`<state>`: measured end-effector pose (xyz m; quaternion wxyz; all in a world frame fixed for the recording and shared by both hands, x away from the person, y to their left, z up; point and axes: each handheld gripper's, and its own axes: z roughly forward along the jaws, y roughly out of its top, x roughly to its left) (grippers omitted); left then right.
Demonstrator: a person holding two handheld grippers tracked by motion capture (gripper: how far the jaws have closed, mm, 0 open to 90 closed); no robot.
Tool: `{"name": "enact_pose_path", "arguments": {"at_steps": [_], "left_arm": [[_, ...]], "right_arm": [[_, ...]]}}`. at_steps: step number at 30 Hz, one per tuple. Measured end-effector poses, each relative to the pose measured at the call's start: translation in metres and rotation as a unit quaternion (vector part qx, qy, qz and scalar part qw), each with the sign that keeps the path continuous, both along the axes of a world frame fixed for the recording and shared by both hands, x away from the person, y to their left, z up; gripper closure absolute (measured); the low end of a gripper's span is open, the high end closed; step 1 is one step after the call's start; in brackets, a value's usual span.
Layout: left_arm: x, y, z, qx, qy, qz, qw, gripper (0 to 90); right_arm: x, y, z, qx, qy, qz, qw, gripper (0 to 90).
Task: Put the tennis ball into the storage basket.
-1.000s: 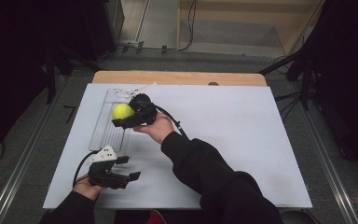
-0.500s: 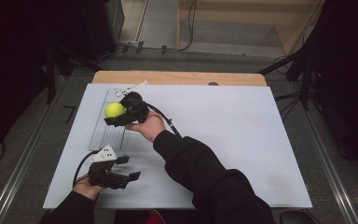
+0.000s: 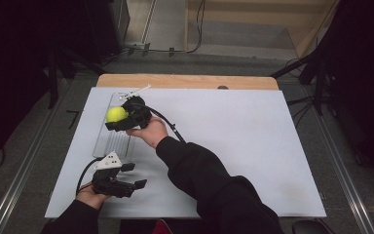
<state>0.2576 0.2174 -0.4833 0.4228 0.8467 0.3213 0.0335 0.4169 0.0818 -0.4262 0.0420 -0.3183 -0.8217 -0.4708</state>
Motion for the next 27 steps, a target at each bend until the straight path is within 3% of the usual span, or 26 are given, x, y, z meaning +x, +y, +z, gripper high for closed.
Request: {"name": "enact_pose_path", "arguments": {"at_steps": [4, 7, 11, 16, 27], "left_arm": [[0.0, 0.0, 0.0, 0.001, 0.0, -0.002, 1.0, 20.8], [0.0, 0.0, 0.0, 0.001, 0.0, -0.002, 1.0, 20.8], [0.0, 0.0, 0.0, 0.001, 0.0, -0.002, 1.0, 20.8], [0.0, 0.0, 0.0, 0.001, 0.0, -0.002, 1.0, 20.8], [0.0, 0.0, 0.0, 0.001, 0.0, -0.001, 1.0, 20.8]], "right_arm": [[0.0, 0.001, -0.001, -0.009, -0.007, 0.001, 0.9999, 22.9], [0.0, 0.002, -0.003, -0.009, 0.001, 0.003, 1.0, 22.8], [0.001, 0.004, -0.006, -0.022, -0.014, -0.006, 0.9996, 18.7], [0.003, 0.0, -0.004, -0.003, -0.01, -0.013, 0.9999, 16.3], [-0.003, -0.007, 0.001, -0.049, -0.031, -0.007, 0.9983, 16.2]]}}
